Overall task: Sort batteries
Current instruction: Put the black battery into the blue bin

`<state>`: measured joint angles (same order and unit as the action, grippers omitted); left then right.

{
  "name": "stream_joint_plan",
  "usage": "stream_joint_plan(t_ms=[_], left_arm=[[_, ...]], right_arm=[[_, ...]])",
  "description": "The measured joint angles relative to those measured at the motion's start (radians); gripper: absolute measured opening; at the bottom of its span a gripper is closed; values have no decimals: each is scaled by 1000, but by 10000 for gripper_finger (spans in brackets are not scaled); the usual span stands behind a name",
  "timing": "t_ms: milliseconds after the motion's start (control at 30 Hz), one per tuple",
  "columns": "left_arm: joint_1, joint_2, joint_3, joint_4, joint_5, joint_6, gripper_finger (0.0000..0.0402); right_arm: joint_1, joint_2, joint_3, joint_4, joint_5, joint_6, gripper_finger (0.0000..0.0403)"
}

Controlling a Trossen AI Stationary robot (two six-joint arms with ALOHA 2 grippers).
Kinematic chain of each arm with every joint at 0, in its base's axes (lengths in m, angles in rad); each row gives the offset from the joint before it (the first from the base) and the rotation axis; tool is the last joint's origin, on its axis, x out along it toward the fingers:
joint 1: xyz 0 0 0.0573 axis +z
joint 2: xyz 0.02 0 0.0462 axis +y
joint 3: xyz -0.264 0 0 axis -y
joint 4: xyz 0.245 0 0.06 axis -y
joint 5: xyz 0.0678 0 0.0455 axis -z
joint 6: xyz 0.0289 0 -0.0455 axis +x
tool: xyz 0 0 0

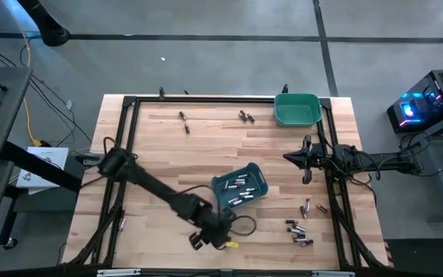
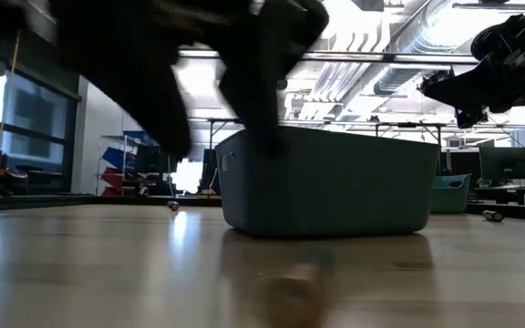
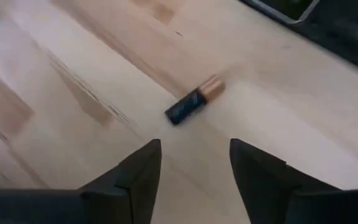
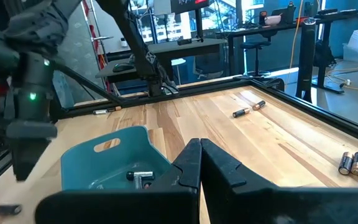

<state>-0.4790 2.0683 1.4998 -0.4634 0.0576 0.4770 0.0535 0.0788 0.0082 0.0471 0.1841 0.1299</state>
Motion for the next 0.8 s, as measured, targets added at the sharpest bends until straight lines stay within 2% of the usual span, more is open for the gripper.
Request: stream_joint_plan(t_ms=[167, 300, 400, 533, 600, 667, 800], left_arm=[[48, 37, 0, 154, 99, 238, 193], [93, 74, 0, 277, 204, 285, 193], [132, 81, 0, 280, 204, 216, 193], [164, 56, 0, 210, 125, -32, 185], [174, 35, -10, 195, 117, -127, 174], [174, 11, -69, 275, 93, -185, 160], [160, -64, -254, 555, -56, -288, 123]], right_arm=[[0, 0, 0, 0, 0, 0, 0], [0, 0, 0, 0, 0, 0, 0], [0, 0, 0, 0, 0, 0, 0], [0, 0, 0, 0, 0, 0, 0], [0, 0, 0, 0, 0, 0, 0], [0, 0, 0, 0, 0, 0, 0], [0, 1, 0, 0, 0, 0, 0]])
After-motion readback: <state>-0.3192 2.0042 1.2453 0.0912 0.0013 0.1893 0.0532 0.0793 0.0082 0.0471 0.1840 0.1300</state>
